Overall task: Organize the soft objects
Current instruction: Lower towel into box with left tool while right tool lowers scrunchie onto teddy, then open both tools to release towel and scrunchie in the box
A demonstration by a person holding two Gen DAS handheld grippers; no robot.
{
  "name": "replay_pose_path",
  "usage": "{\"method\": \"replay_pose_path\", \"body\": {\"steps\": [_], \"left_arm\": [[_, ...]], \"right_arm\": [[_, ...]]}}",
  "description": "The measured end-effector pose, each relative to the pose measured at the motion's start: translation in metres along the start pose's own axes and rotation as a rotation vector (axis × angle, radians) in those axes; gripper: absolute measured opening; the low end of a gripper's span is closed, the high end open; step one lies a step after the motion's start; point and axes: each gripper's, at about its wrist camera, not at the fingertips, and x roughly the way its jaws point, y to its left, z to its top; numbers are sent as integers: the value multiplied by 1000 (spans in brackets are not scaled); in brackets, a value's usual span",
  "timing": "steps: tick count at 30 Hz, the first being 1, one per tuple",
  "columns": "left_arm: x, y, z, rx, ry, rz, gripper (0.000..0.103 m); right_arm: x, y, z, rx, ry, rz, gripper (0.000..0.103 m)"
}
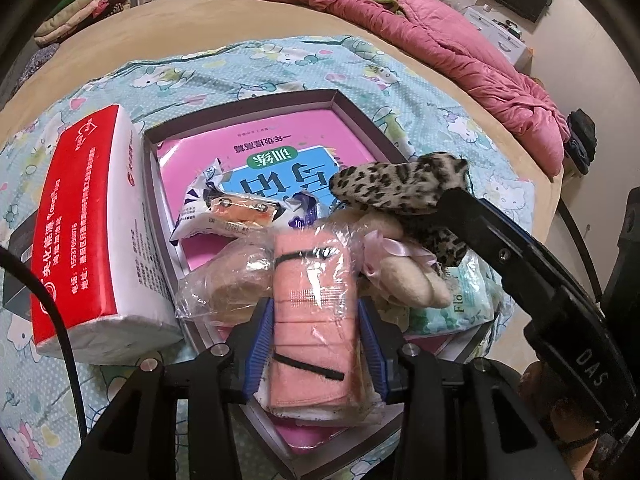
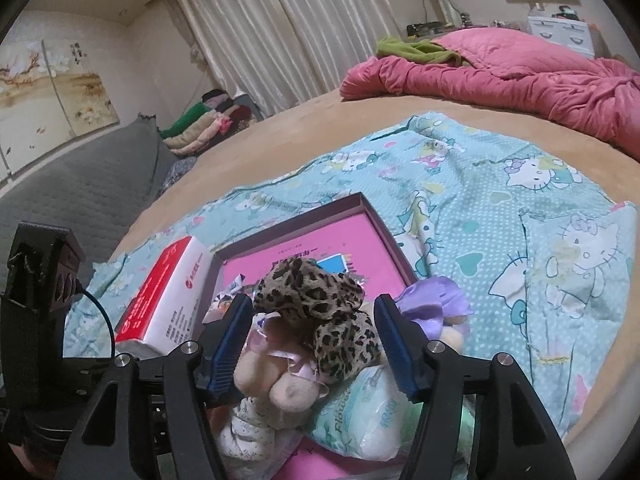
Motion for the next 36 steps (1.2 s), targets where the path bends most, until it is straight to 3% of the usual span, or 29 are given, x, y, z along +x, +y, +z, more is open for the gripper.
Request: {"method": "replay_pose_path", "body": {"steps": [2,17,36], "left_arm": [[-1,0,0,0,-2,-4,49],[-2,5,-3,-11,2,11,52],[-27,14,-15,0,-31,28,65]], "right_arm": [[1,-1,0,3,3,0,66],[6,2,-4,-10,37,-16,69],[3,9,-11,-16,80,-107,76]]}}
